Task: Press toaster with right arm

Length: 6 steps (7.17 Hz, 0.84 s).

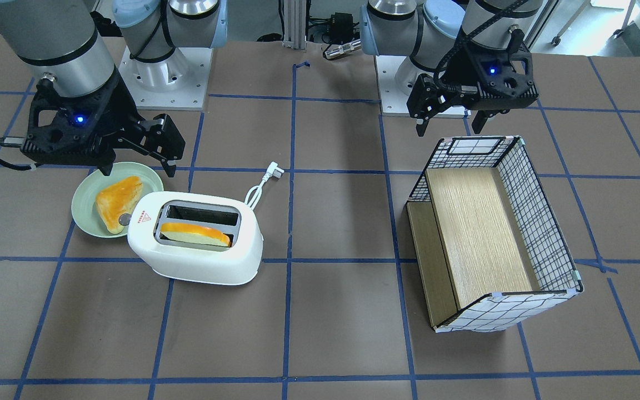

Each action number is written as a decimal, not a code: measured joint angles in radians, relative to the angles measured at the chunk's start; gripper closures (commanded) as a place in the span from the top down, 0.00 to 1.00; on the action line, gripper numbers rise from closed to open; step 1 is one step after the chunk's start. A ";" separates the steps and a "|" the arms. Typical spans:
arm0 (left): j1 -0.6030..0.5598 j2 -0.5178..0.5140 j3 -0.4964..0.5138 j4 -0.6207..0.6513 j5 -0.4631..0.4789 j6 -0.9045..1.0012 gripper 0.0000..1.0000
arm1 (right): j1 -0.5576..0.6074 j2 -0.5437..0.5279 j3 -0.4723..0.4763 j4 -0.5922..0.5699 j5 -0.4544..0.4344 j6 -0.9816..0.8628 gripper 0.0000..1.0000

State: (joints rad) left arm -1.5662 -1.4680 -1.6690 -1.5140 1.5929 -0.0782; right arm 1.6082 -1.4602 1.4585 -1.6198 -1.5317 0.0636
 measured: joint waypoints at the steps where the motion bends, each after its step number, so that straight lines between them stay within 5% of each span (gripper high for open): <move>1: 0.000 0.000 0.000 0.000 0.000 0.000 1.00 | 0.001 0.002 -0.001 -0.005 -0.005 -0.035 1.00; 6: 0.000 0.000 0.000 0.000 0.000 0.000 1.00 | -0.025 0.001 -0.015 0.005 -0.061 -0.088 1.00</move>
State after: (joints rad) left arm -1.5662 -1.4680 -1.6690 -1.5140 1.5933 -0.0782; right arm 1.5837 -1.4595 1.4431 -1.6149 -1.5930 -0.0240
